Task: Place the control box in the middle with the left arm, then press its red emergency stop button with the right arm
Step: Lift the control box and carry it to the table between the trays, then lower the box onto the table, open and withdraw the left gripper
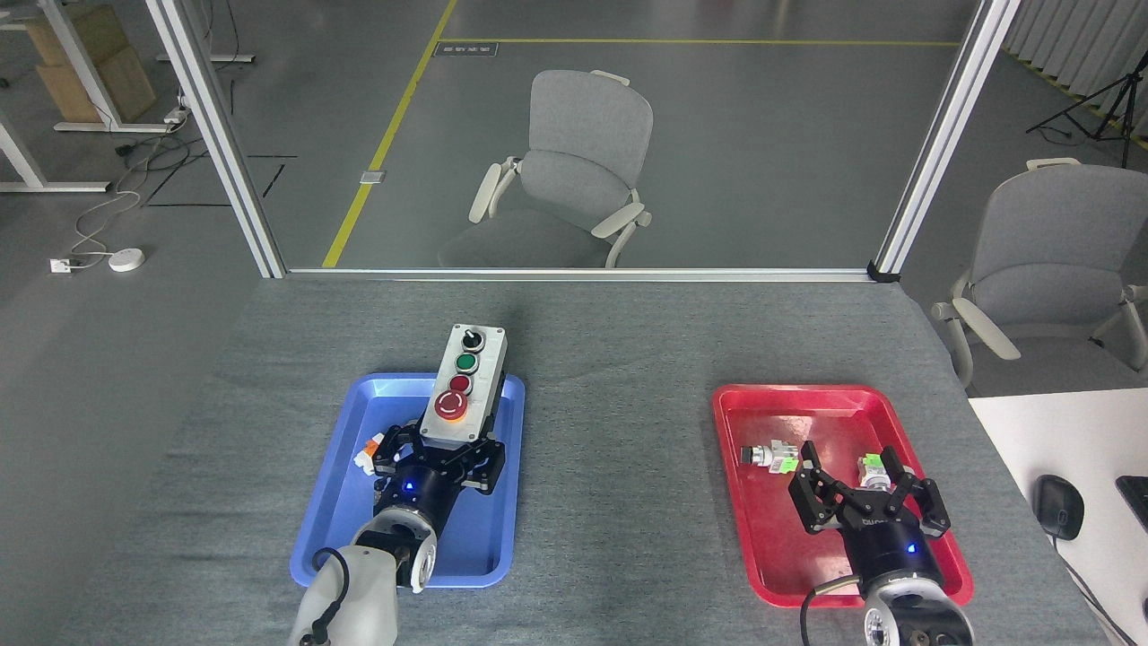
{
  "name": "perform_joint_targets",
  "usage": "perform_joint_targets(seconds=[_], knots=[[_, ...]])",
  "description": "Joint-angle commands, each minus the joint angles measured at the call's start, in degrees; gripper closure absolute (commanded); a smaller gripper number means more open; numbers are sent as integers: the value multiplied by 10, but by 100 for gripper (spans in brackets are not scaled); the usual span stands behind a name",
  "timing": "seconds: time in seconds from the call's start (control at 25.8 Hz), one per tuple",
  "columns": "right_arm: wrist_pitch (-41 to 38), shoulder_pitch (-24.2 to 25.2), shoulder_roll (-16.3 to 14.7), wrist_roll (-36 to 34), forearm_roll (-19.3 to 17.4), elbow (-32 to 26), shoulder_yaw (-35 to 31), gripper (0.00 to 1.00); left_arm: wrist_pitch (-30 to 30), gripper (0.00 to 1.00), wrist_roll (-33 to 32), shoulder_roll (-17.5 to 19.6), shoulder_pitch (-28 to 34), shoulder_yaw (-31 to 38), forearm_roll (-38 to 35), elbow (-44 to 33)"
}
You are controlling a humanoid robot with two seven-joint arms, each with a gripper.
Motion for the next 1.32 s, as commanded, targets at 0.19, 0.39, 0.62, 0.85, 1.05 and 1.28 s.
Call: perform_joint_targets(seconds=[0.19, 0.39, 0.62, 0.85, 1.05, 1.28], knots=[[8, 4, -2, 0, 0, 3, 0, 2, 4, 100, -5, -72, 19, -53, -13, -48], [5, 5, -3, -1, 0, 4, 0, 2, 57, 100, -5, -97, 12, -149, -15, -15], [-11, 15, 1, 0, -1, 5, 0, 2, 92, 100, -8, -99, -2, -232, -9, 30], [-57, 26, 3, -2, -3, 17, 1, 2, 87, 100, -28, -100, -17, -242, -3, 72], [-75, 42, -2, -4, -6, 19, -4, 2, 64, 93, -53, -99, -24, -242, 0, 85], [-83, 43, -4, -53, -7, 42, -6, 2, 63, 46, -101, -99, -24, -242, 8, 76]])
